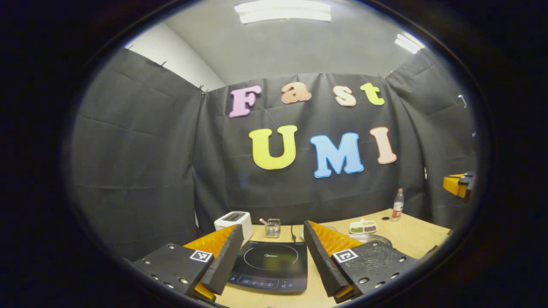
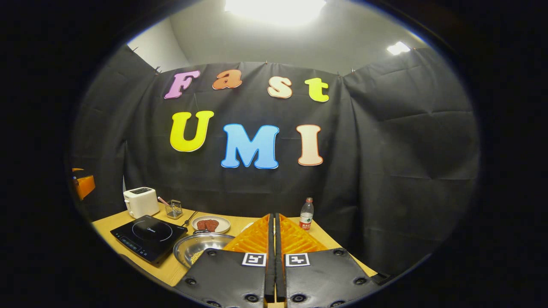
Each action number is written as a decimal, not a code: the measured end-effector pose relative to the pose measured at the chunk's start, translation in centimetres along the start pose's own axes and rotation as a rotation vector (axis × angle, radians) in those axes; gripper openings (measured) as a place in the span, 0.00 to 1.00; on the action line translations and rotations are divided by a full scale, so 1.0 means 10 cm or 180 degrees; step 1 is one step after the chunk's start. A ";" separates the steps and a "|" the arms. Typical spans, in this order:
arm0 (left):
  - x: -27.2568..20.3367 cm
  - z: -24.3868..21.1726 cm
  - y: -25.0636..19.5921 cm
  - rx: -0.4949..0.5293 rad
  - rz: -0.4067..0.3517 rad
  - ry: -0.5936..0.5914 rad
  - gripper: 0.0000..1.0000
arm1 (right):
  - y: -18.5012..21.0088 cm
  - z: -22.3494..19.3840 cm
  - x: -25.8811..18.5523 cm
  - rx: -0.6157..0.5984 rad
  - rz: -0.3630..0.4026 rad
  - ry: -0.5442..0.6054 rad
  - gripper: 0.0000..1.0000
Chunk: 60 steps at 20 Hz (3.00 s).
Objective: First push the handle of the pot to place it horizontally, then grasp the pot with both hands and set it on the induction cooktop.
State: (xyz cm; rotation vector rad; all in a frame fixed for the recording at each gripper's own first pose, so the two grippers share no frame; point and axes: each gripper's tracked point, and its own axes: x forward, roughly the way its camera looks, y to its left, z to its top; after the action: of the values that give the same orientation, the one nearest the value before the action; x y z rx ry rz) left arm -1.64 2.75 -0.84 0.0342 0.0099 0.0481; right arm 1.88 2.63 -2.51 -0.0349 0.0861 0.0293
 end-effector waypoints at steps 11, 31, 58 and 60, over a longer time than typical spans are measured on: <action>0.05 -0.08 0.47 0.0066 0.0063 0.0000 0.86 | 1.04 -0.99 -0.03 -0.0403 0.1021 0.0923 0.02; -0.02 -0.36 0.93 0.0161 0.0140 0.0135 0.86 | 1.44 -2.48 -0.05 -0.0586 0.1172 0.2196 0.02; 0.70 -0.71 -0.44 0.0127 -0.0074 0.0523 0.84 | 0.33 -2.64 0.61 -0.0208 0.0875 0.2359 0.02; 0.76 -0.74 -0.57 0.0129 -0.0115 0.0536 0.84 | 0.27 -2.63 0.69 -0.0210 0.0876 0.2348 0.02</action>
State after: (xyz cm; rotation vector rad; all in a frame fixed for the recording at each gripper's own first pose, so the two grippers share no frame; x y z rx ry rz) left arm 6.17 -2.33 -8.55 0.0702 0.1797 0.0146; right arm 6.41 4.52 -29.42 -0.0986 0.8276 0.2946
